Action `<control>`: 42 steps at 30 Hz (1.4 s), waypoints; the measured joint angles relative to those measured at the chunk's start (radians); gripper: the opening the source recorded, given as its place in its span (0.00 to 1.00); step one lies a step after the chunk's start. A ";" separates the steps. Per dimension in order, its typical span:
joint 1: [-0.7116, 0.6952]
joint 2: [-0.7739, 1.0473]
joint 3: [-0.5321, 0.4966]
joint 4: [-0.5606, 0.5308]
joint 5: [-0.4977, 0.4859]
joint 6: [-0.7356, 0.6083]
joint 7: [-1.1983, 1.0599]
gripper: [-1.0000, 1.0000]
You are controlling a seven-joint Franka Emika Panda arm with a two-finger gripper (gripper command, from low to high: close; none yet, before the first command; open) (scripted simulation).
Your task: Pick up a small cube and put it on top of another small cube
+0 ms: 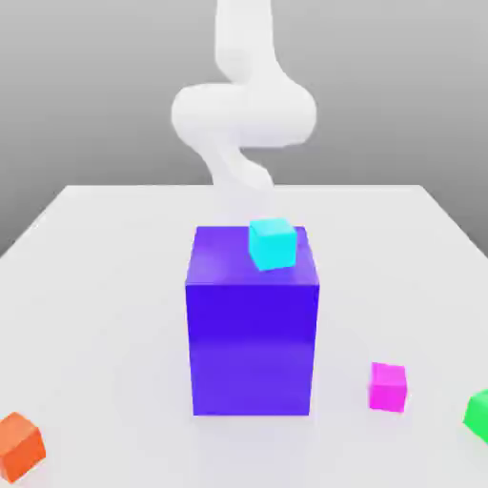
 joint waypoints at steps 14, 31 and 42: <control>0.306 0.515 0.011 -0.230 0.068 0.292 -0.528 0.50; 0.448 1.043 0.030 -0.325 -0.061 0.648 -0.723 0.00; 0.431 0.851 0.053 -0.360 -0.040 0.490 -0.741 0.00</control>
